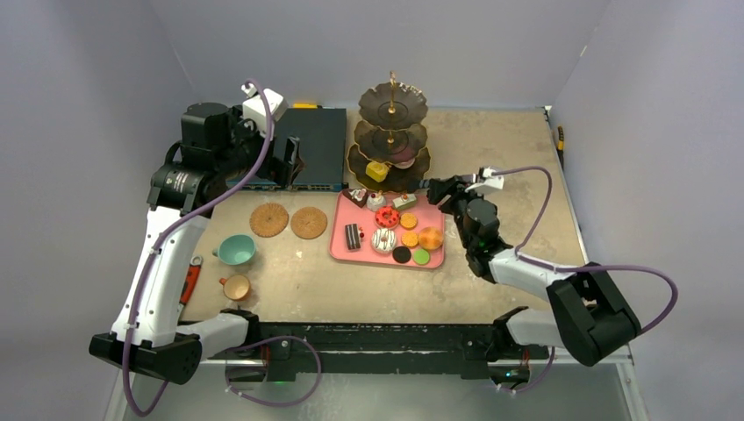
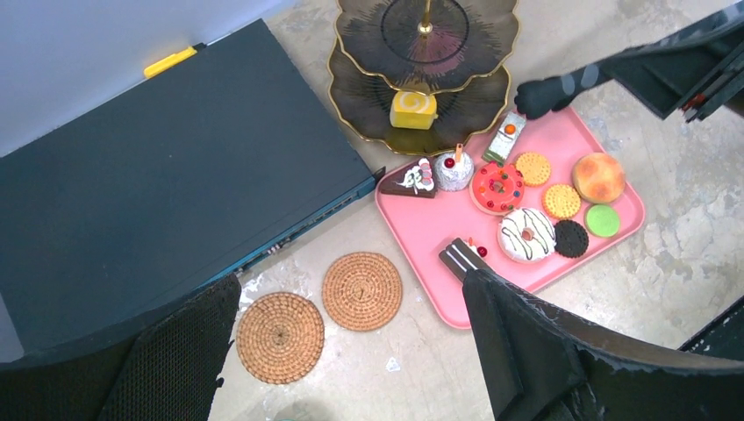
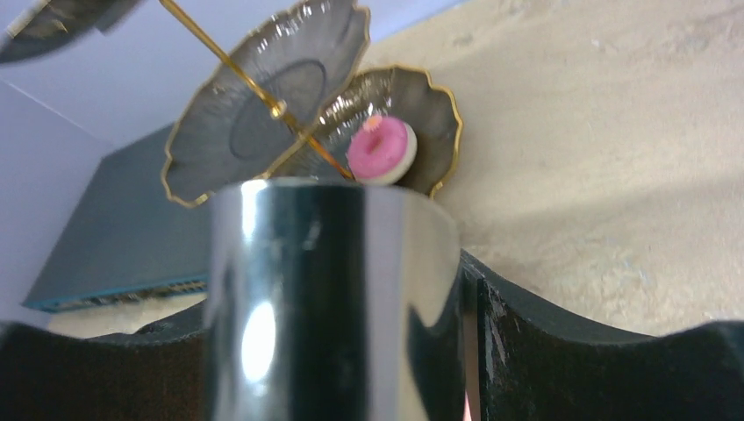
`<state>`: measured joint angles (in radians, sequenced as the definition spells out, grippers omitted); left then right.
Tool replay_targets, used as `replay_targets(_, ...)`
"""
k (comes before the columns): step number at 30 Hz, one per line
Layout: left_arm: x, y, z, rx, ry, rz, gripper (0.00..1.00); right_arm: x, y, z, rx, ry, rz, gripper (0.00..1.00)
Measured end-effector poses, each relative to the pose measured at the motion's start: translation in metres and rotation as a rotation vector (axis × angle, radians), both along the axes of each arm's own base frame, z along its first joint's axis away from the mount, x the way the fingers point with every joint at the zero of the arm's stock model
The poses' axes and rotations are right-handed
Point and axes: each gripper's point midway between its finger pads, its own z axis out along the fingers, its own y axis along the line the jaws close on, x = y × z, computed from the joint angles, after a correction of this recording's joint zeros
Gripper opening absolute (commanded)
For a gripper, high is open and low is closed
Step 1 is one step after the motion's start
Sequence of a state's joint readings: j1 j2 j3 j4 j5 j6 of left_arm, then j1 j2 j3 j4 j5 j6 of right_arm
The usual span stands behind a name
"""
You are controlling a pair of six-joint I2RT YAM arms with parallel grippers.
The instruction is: Serve the afternoon tea
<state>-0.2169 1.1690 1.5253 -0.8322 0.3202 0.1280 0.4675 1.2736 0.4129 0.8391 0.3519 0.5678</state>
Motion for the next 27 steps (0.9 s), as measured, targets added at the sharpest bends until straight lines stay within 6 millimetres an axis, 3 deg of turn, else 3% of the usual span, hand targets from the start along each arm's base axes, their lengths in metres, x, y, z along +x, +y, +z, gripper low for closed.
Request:
replay_targets(16,-0.001,-0.001,0.010,-0.007,-0.019,-0.005,0.99,-0.013,0.024,-0.048,-0.056,0.117,0.086,0.63)
replay_targets(24,-0.002,0.000,0.010,-0.001,-0.023,-0.009,0.99,-0.004,0.037,-0.047,-0.062,0.109,0.103,0.63)
replay_targets(27,-0.001,0.000,0.010,0.003,-0.025,-0.011,0.99,-0.001,0.044,-0.047,-0.067,0.106,0.115,0.58)
